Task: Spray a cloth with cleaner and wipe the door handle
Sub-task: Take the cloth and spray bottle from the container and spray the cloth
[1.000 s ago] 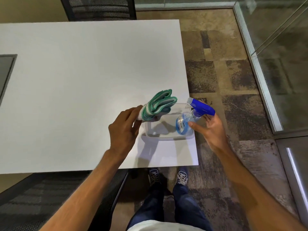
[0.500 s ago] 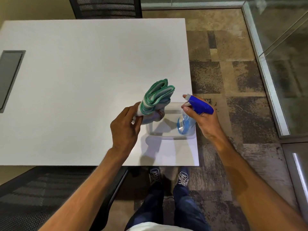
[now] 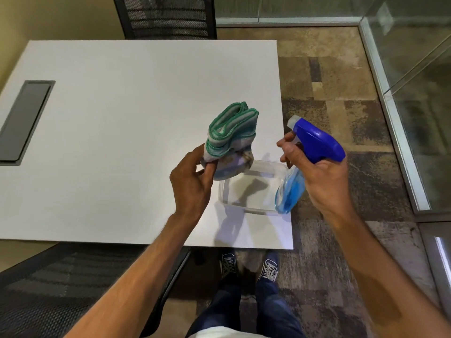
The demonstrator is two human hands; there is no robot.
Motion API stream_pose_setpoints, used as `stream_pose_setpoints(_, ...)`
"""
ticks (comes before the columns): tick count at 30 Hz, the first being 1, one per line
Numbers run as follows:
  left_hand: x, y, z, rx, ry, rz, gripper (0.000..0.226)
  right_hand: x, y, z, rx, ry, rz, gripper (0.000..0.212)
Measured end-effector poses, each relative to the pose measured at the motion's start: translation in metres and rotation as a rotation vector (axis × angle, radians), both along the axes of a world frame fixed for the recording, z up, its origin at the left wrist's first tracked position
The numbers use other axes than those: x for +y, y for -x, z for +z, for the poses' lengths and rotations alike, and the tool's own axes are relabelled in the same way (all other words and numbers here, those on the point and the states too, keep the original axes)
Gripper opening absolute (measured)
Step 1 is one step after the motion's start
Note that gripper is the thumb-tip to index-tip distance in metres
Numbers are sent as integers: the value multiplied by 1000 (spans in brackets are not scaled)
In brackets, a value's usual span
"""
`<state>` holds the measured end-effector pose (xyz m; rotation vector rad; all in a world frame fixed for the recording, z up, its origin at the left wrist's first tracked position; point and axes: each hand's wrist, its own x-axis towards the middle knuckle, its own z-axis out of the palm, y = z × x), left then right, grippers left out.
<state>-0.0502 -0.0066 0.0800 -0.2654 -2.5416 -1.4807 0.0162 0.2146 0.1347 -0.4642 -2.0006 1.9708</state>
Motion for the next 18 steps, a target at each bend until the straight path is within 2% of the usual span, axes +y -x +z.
stream_pose_setpoints(5,5,1,10,-6,-40,18,14,-13,-16,13,-11,45,127,22)
stream_pose_setpoints(8,8,0,15,-28,-85,32,14,-26,-26,7,-46,-50,180,27)
stream_pose_setpoints(11,12,-1,19,-28,-109,35,16,-40,-34,-11,-67,-167,148,24)
stream_pose_setpoints(16,15,-3,19,-46,-129,33,19,-60,-40,-29,-139,-39,93,13)
stream_pose_setpoints(18,16,-4,17,-49,-130,43,17,-64,-39,-33,-157,-47,79,13)
